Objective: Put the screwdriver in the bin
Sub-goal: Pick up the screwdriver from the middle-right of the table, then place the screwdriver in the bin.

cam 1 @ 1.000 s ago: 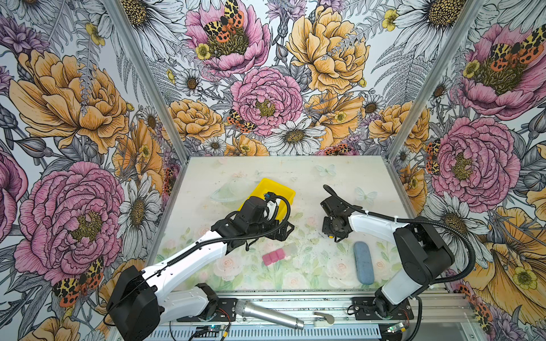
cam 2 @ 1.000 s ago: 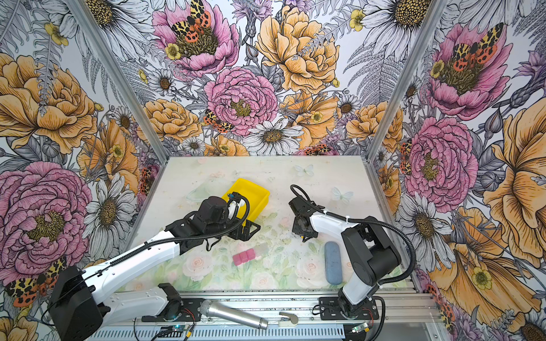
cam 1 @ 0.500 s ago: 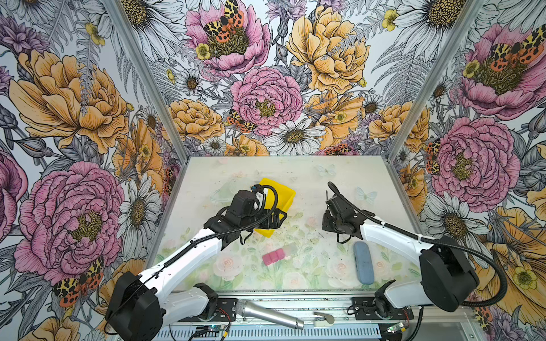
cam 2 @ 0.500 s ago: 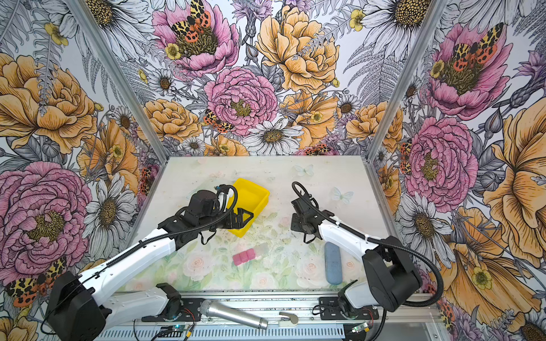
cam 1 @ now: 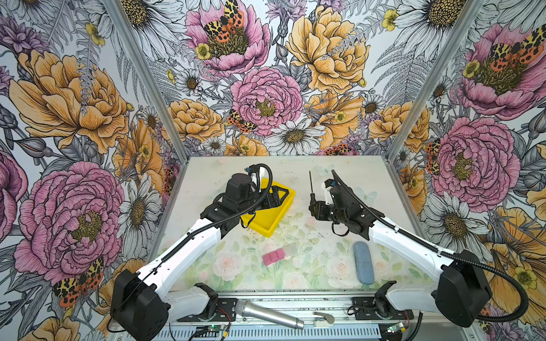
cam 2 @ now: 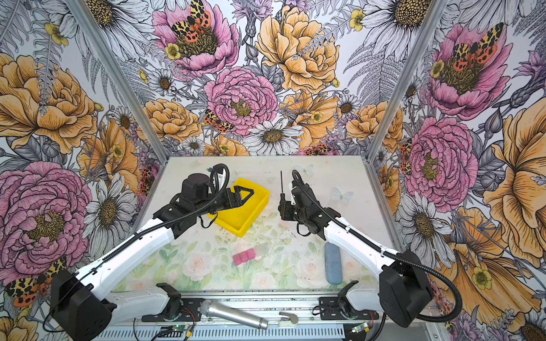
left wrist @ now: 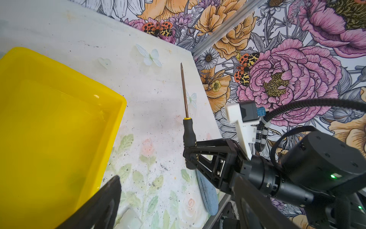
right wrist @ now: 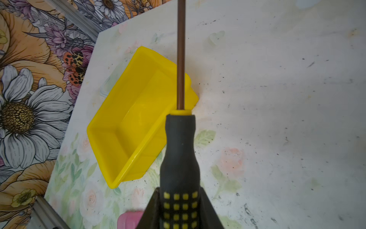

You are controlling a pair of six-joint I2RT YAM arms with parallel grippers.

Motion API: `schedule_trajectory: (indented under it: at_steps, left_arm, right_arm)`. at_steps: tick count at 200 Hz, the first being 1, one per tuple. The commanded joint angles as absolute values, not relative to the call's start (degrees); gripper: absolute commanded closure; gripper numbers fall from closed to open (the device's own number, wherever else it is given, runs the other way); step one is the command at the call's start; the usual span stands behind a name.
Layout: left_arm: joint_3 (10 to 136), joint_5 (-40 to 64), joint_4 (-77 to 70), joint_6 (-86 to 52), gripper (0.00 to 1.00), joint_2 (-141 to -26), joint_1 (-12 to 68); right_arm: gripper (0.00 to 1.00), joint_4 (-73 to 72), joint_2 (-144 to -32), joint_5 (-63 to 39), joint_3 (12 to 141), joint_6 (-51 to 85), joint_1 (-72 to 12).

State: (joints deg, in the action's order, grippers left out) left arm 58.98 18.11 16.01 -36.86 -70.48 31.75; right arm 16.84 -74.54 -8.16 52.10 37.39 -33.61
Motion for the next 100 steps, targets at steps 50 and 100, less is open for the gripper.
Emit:
schedule_trajectory:
  at_steps: [50,100]
  left_arm:
    - [63.2,17.4,12.9,-40.1,0.19,-76.0,35.7]
    - [59.9,17.0,11.8,-41.0,0.24,-75.5,35.5]
  right_arm:
    - [0.92,6.0,-74.3,-11.4,54.9,42.1,-39.9]
    - [0.93,1.1,-74.9,-13.1,52.6,44.2,-41.1]
